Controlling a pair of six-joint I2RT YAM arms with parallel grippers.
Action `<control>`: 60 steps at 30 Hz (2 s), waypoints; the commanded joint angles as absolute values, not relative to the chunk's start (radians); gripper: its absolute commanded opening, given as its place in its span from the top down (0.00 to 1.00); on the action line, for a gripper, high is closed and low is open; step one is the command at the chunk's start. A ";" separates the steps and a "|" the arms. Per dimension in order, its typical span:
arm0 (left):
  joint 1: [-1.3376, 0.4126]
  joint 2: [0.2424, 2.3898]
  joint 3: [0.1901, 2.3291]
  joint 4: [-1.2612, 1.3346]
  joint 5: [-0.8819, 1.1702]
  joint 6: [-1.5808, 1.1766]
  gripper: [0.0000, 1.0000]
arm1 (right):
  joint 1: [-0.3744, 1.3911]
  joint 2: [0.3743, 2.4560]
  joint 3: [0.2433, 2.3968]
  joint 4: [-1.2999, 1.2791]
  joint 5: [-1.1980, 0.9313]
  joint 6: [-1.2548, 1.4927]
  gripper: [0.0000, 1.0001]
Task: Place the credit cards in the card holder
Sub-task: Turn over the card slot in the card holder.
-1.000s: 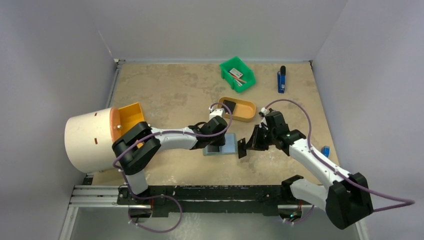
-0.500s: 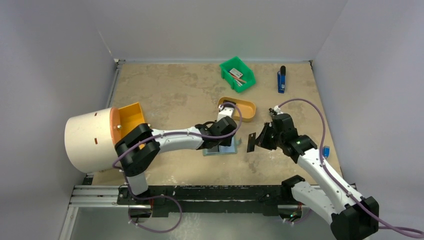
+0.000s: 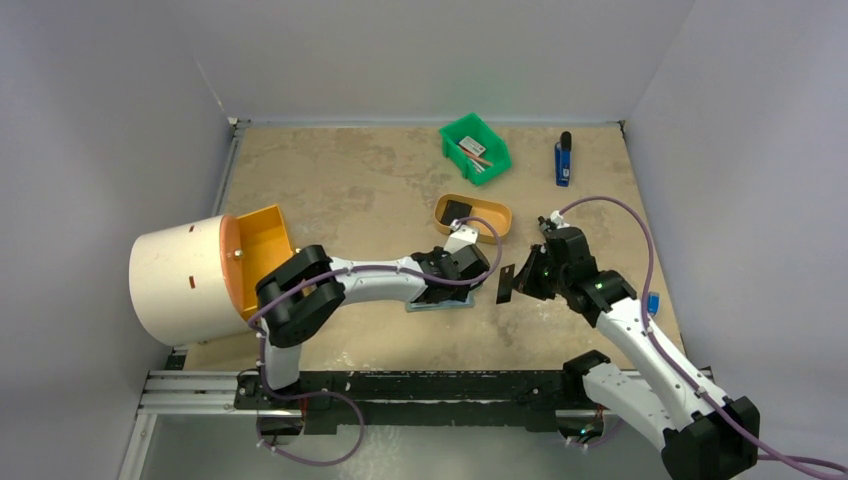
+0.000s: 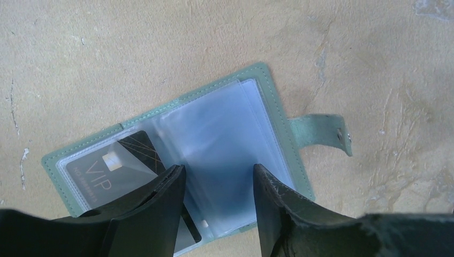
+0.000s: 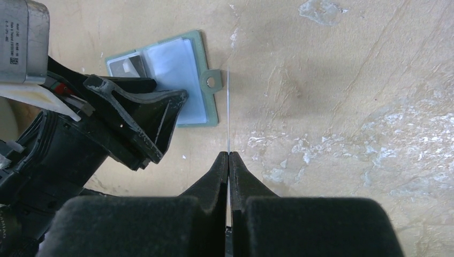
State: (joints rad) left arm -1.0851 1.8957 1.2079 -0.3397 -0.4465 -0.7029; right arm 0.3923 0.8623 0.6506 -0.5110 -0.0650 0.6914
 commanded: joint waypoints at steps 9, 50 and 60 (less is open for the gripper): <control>-1.104 1.824 1.207 -0.304 -0.517 -0.687 0.47 | 0.394 0.843 0.661 -0.494 -0.041 0.715 1.00; -1.118 1.889 1.161 -0.319 -0.556 -0.690 0.84 | 0.394 0.890 0.603 -0.346 -0.232 0.675 1.00; -1.118 1.862 1.137 -0.309 -0.583 -0.701 1.00 | 0.393 1.021 0.589 -0.231 -0.404 0.627 1.00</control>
